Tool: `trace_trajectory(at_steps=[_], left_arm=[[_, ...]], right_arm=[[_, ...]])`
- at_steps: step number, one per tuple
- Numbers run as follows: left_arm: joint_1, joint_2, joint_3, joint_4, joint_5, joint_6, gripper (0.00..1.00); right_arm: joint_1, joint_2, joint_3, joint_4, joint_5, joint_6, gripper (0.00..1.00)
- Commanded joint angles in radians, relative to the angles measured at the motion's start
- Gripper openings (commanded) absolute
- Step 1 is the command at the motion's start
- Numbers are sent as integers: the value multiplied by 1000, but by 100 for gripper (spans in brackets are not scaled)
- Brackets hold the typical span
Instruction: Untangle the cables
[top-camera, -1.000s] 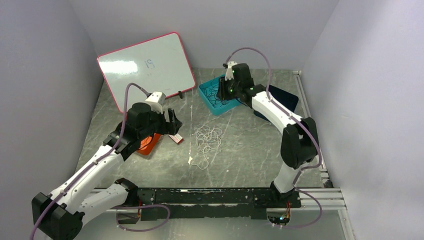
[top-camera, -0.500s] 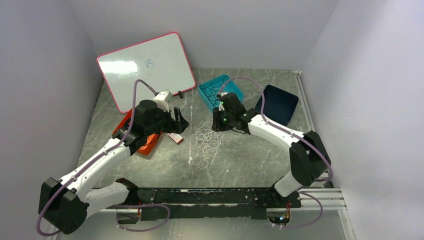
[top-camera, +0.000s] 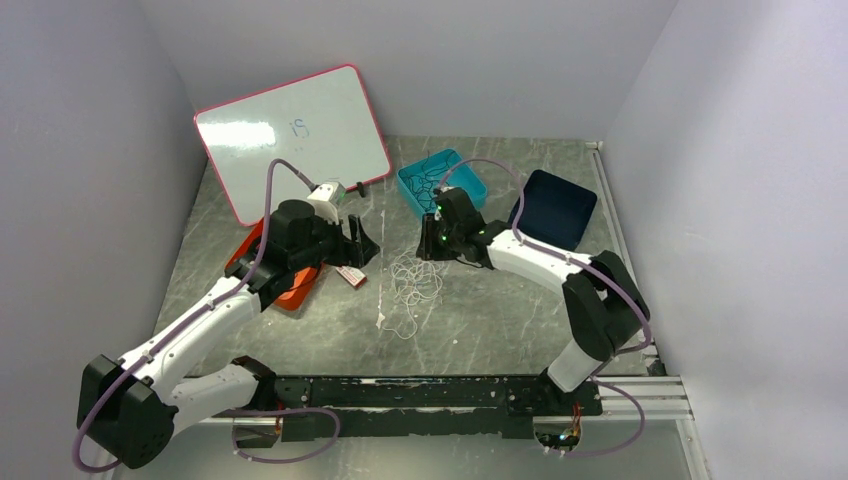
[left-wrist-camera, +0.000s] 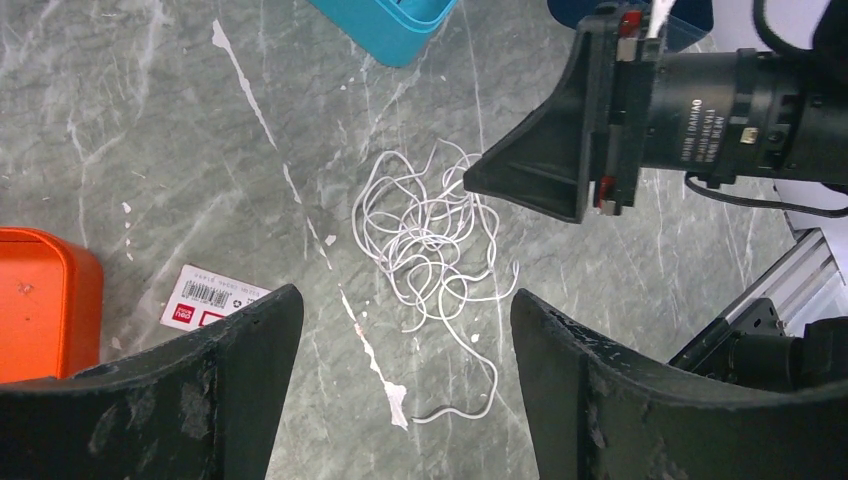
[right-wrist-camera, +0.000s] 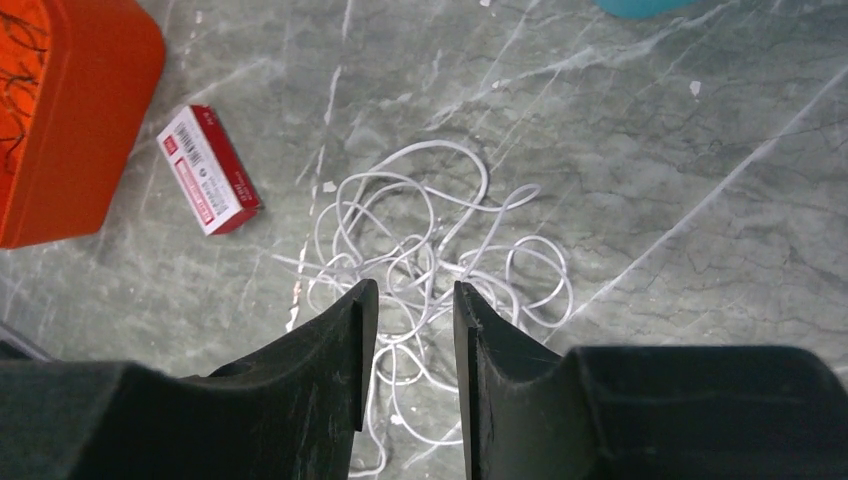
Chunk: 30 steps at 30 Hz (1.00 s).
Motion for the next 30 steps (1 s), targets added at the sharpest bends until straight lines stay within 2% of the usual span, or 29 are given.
trace_trajectory(at_steps=[1, 15, 20, 26, 30], left_arm=[[-3, -17, -12, 29, 33, -8, 80], [-4, -11, -3, 31, 32, -2, 79], [-4, -12, -6, 35, 31, -5, 79], [-3, -24, -21, 49, 28, -8, 79], [-3, -25, -26, 64, 38, -3, 79]], right_arm=[[-2, 43, 41, 10, 58, 8, 37], [-5, 127, 65, 38, 115, -1, 36], [-9, 140, 81, 44, 92, -8, 29], [-10, 125, 64, 69, 67, -10, 12], [-10, 88, 61, 72, 50, -33, 4]])
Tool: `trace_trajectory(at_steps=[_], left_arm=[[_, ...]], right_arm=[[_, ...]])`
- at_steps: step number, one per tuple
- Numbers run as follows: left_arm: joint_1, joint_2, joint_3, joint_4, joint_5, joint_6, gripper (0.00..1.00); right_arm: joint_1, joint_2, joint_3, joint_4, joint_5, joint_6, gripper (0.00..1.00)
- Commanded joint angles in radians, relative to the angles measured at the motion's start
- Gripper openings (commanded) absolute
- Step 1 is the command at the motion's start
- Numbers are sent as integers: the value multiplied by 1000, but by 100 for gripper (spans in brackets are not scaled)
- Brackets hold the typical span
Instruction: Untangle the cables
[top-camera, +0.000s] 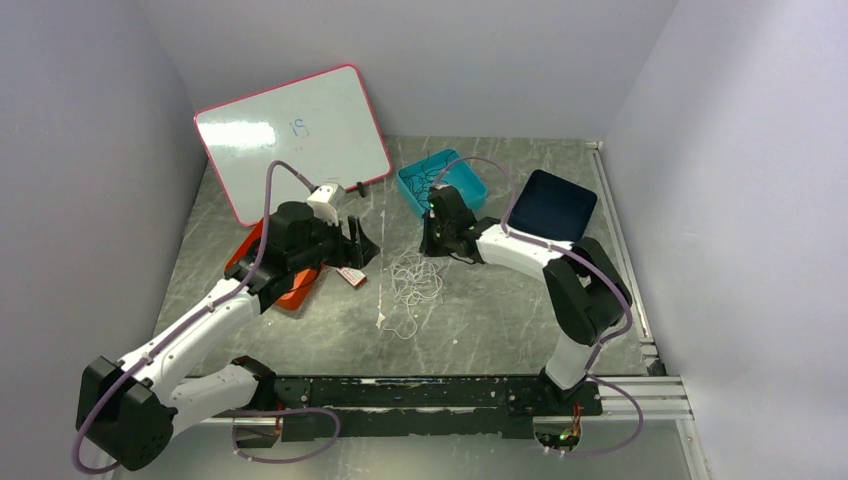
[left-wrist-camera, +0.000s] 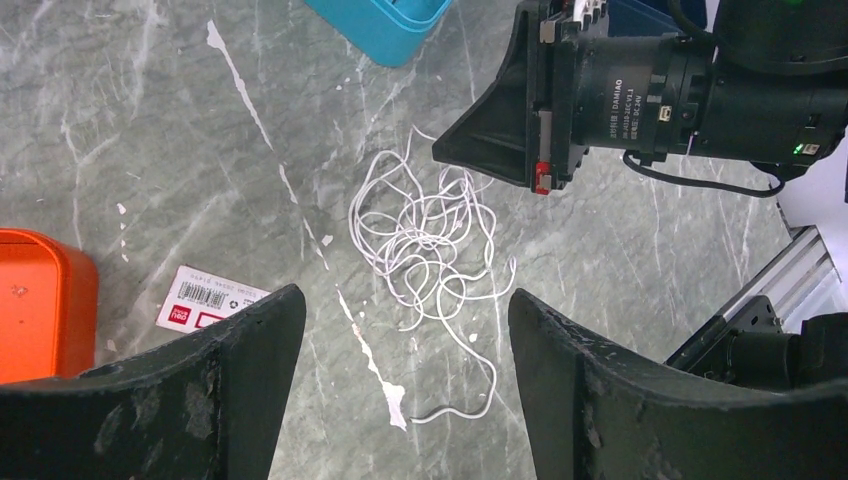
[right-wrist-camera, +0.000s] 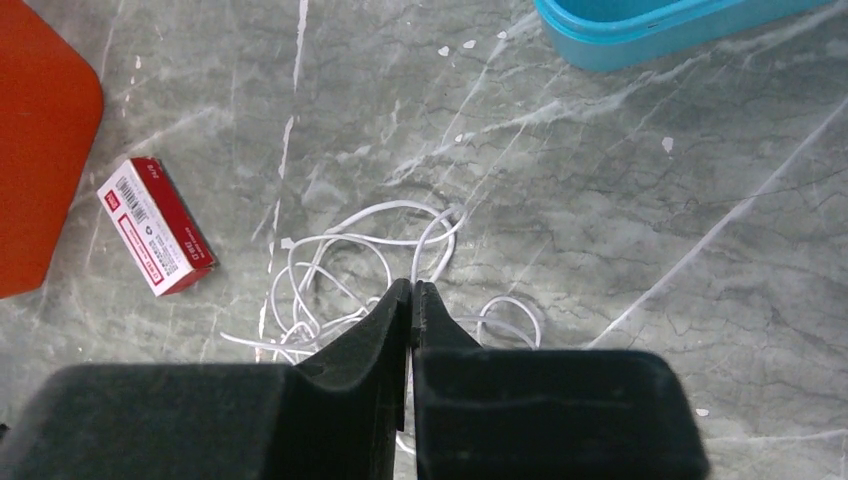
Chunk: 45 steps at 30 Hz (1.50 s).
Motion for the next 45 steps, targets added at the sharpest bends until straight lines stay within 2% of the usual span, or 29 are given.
trace_trajectory(at_steps=[1, 6, 12, 16, 22, 26, 35, 41, 45], left_arm=[[-3, -16, -17, 62, 36, 0, 79], [-4, -42, -38, 127, 57, 21, 80], [-3, -155, -56, 251, 1, 69, 84], [-3, -171, -42, 299, 7, 112, 84], [-4, -136, 1, 336, 28, 155, 83], [-2, -100, 28, 369, 37, 163, 83], [-3, -48, 44, 509, 202, 154, 82], [-3, 14, 59, 528, 181, 170, 79], [-4, 82, 88, 544, 172, 168, 73]], right_arm=[[-5, -64, 6, 32, -28, -35, 4], [-2, -210, -4, 103, -166, -98, 2], [5, -338, 127, -14, -235, -146, 1], [6, -396, 202, -62, -276, -168, 0], [6, -412, 334, -164, -348, -204, 0], [5, -428, 367, -171, -362, -183, 0], [5, -429, 394, -133, -391, -128, 0], [5, -422, 428, -126, -444, -114, 0], [5, -418, 459, -113, -486, -99, 0]])
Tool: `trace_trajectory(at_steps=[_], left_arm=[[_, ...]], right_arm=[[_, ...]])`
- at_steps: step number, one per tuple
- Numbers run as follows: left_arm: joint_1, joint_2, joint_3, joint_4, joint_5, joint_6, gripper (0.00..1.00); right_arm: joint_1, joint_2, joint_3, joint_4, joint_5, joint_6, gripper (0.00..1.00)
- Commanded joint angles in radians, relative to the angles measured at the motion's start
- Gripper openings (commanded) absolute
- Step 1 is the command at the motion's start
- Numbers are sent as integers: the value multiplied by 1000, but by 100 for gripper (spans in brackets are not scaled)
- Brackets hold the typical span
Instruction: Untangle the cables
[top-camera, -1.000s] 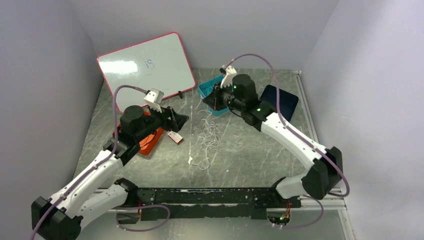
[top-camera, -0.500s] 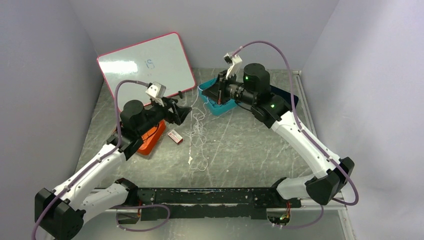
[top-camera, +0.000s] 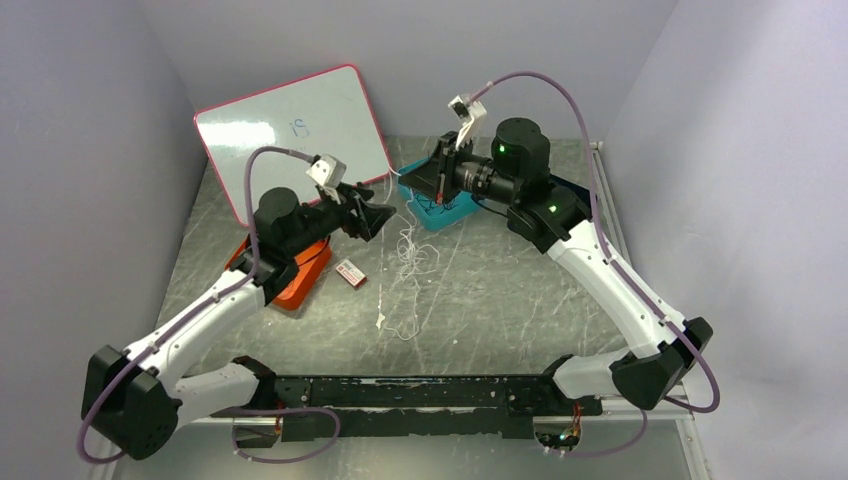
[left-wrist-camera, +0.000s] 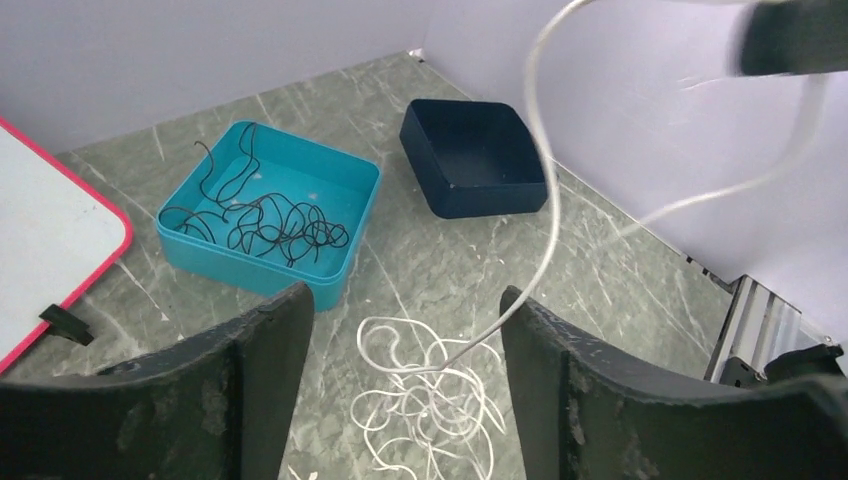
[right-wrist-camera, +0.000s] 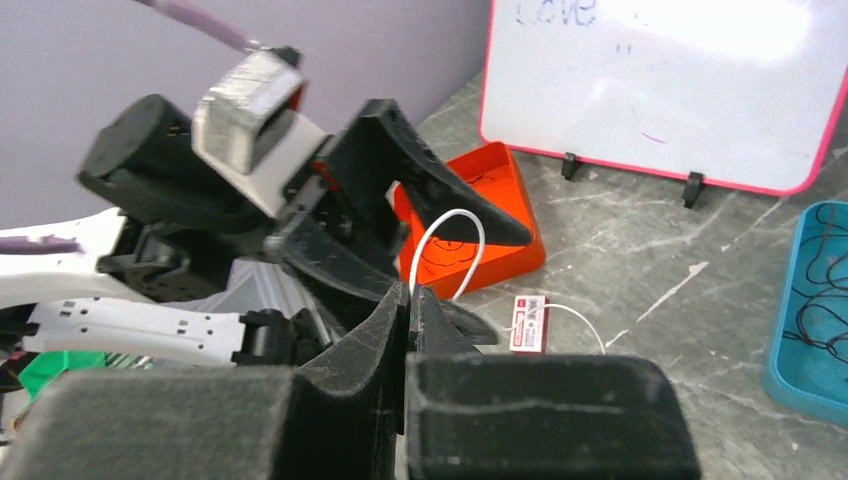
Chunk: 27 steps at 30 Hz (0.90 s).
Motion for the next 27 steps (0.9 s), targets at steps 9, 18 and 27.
trace_trajectory(at_steps=[9, 18, 27], left_arm=[[-3, 161, 119, -19, -246, -35, 25], [-2, 67, 166, -86, -461, 22, 7], [-2, -103, 25, -7, -110, 68, 65]], right_arm=[[2, 9, 180, -6, -105, 20, 0], [1, -25, 149, -62, -29, -16, 0], [1, -51, 119, -43, 74, -12, 0]])
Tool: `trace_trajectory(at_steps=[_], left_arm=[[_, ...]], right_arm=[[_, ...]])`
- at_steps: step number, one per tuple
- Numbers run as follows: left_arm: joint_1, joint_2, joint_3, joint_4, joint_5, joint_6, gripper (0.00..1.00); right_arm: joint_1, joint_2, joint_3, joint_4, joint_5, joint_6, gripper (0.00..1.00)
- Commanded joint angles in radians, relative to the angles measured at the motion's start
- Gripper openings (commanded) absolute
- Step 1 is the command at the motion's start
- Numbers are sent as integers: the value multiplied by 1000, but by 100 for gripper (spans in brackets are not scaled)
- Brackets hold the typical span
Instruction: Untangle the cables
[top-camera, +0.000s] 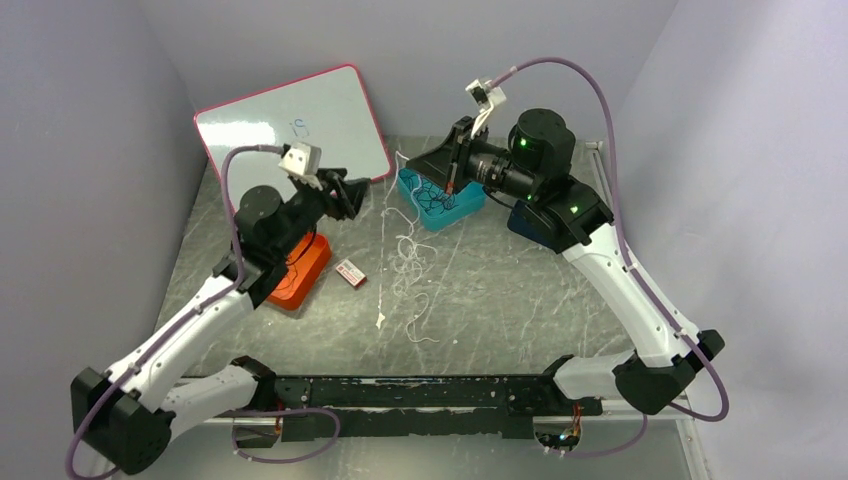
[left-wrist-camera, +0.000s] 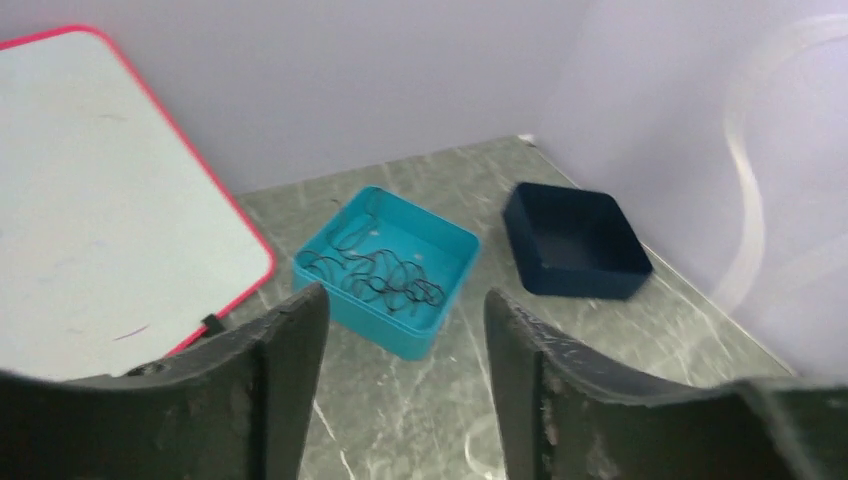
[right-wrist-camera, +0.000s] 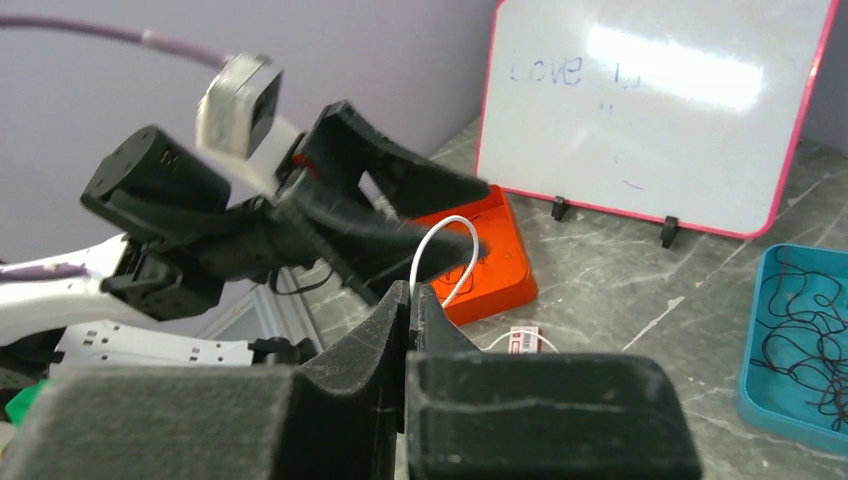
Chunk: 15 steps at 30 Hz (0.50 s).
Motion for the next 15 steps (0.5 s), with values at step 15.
trace_trajectory(at_steps=[15], left_arm=[[-20, 83, 12, 216, 555, 55, 99]], right_arm=[[1, 29, 20, 85, -100, 45, 0]])
